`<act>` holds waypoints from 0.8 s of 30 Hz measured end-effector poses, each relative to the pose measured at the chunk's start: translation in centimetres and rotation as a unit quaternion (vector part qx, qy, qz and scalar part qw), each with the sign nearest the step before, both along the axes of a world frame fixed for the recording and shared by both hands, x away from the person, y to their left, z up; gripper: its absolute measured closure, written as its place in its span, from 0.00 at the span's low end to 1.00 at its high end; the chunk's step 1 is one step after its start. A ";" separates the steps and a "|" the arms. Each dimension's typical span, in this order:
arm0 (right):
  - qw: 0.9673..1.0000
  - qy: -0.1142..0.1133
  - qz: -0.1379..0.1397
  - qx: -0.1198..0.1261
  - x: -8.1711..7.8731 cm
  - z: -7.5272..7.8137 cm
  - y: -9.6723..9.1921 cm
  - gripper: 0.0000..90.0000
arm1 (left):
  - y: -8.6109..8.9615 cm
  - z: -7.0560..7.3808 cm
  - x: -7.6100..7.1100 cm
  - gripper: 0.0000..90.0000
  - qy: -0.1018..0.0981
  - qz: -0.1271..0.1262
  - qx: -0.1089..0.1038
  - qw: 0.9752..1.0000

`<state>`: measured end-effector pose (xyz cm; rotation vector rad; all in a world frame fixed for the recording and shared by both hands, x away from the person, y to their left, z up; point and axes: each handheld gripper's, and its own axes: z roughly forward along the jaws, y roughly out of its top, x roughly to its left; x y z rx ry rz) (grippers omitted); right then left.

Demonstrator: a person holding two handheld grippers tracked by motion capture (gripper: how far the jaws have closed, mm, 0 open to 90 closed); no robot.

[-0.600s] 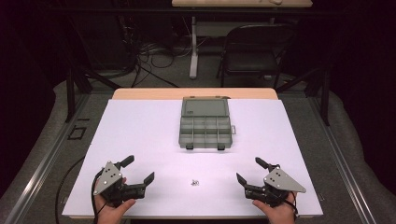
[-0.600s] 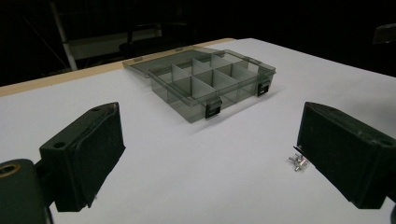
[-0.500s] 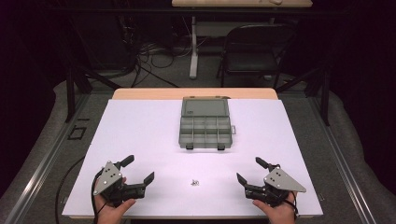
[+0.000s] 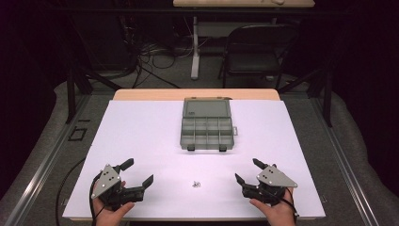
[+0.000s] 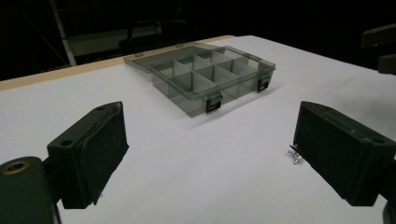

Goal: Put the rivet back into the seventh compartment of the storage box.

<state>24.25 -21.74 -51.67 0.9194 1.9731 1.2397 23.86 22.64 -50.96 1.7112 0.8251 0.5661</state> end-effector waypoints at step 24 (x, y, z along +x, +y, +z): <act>0.995 0.081 0.045 -0.044 1.3 1.9 2.5 0.37 | -0.2 0.0 0.1 0.13 0.006 0.001 0.000 1.000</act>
